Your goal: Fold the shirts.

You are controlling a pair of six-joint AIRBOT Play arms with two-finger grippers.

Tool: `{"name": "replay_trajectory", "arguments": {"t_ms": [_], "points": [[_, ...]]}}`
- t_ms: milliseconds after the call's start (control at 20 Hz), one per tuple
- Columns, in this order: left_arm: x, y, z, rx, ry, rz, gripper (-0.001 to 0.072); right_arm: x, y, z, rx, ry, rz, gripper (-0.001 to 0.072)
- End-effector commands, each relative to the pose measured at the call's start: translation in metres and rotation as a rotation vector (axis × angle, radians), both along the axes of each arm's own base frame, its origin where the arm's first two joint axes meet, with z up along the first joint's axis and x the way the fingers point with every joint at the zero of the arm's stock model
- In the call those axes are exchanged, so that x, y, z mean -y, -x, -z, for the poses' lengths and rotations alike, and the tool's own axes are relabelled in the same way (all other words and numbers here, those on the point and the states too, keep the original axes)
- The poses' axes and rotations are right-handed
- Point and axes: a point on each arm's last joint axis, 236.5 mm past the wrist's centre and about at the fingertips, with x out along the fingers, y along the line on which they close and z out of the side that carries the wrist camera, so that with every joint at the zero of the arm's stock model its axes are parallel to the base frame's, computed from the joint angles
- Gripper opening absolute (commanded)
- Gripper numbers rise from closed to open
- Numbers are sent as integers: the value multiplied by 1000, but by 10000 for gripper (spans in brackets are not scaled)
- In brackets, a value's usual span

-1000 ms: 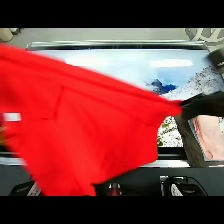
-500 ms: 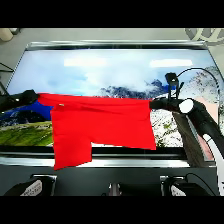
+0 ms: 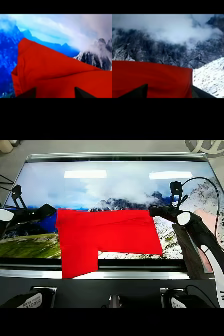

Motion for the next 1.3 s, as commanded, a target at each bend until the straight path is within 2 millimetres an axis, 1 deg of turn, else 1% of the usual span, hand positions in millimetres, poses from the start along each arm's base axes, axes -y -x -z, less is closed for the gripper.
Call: {"name": "replay_trajectory", "arguments": {"t_ms": [0, 50, 100, 150, 250, 350, 400, 450, 550, 700, 950, 1000, 1050, 1100, 1150, 1250], "points": [[-28, 52, 21, -242, -48, 57, 495, 13, 33, -6, -79, 97, -73, 569], [-42, 74, 30, -332, -60, 60, 478, 26, 47, -4, -132, 111, -70, 569], [-51, 96, 41, -413, -52, 55, 475, 40, 64, 4, -210, 108, -60, 568], [-51, 112, 52, -463, -19, 62, 474, 51, 82, 15, -300, 98, -58, 567], [-33, 128, 72, -486, 66, 94, 476, 64, 111, 31, -420, 123, -122, 563], [-11, 137, 89, -486, 153, 101, 476, 70, 132, 42, -508, 154, -166, 563], [0, 141, 96, -491, 192, 115, 475, 69, 138, 44, -528, 159, -187, 562], [6, 146, 104, -505, 213, 124, 475, 68, 142, 44, -541, 157, -200, 562], [12, 152, 119, -524, 215, 138, 465, 66, 148, 46, -565, 153, -213, 561], [20, 149, 126, -525, 213, 150, 465, 66, 155, 47, -589, 156, -235, 553], [41, 143, 139, -527, 188, 195, 464, 68, 157, 48, -601, 166, -237, 552], [42, 141, 141, -526, 181, 187, 401, 68, 159, 48, -608, 169, -240, 552], [40, 137, 142, -519, 179, 162, 241, 71, 163, 49, -623, 180, -243, 552], [39, 135, 141, -515, 179, 153, 99, 74, 167, 52, -641, 197, -245, 554], [39, 133, 139, -510, 179, 154, 42, 77, 172, 57, -663, 207, -243, 554], [39, 130, 133, -497, 177, 167, 42, 71, 181, 73, -695, 176, -247, 555]]}}
